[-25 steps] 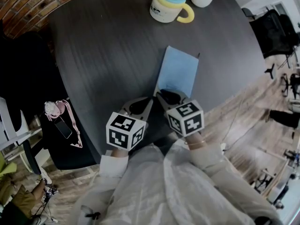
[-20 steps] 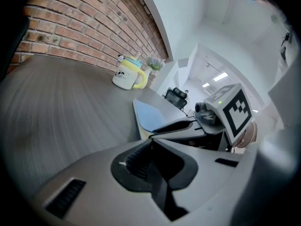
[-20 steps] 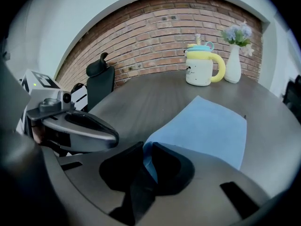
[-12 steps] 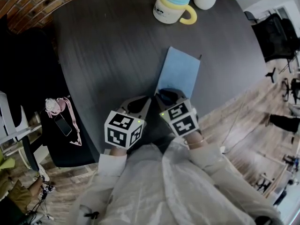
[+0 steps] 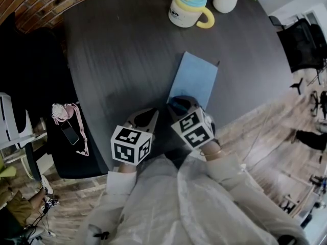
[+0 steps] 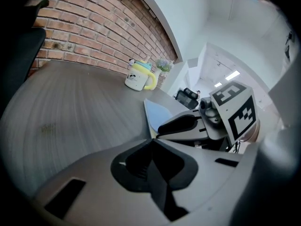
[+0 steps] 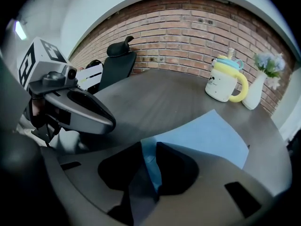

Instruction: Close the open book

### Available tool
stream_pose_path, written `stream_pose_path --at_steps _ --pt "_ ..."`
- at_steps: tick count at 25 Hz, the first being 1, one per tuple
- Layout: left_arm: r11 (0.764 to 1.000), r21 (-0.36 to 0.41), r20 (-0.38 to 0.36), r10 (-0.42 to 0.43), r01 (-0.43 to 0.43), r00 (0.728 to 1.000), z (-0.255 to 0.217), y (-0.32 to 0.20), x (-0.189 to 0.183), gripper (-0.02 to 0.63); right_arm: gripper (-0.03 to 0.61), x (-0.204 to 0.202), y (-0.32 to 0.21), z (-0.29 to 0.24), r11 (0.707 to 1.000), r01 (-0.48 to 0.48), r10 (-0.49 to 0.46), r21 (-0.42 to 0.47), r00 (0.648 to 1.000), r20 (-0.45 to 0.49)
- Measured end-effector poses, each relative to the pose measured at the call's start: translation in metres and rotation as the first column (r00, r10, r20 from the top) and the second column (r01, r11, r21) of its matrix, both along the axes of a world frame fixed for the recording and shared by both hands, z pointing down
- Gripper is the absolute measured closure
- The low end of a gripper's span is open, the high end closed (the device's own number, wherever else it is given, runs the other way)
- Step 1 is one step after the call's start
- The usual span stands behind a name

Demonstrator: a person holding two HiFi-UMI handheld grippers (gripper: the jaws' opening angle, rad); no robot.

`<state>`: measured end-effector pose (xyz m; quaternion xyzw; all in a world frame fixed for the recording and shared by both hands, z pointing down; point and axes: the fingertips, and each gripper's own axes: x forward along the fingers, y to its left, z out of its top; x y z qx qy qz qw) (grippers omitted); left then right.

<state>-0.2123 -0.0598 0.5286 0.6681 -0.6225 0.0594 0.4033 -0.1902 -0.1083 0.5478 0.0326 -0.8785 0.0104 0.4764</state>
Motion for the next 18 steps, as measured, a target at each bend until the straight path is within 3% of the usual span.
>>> stream_pose_path --at_steps 4,18 --pt "1.0 -0.005 0.001 -0.018 0.018 1.0 0.0 0.004 0.007 0.603 0.448 -0.001 0.007 -0.001 1.0 0.004 -0.003 -0.028 1.0 0.022" --pt "0.999 0.036 0.034 -0.042 0.04 0.999 -0.016 0.011 0.02 0.603 0.439 0.035 0.006 -0.023 0.997 -0.058 0.063 -0.051 0.993 0.102"
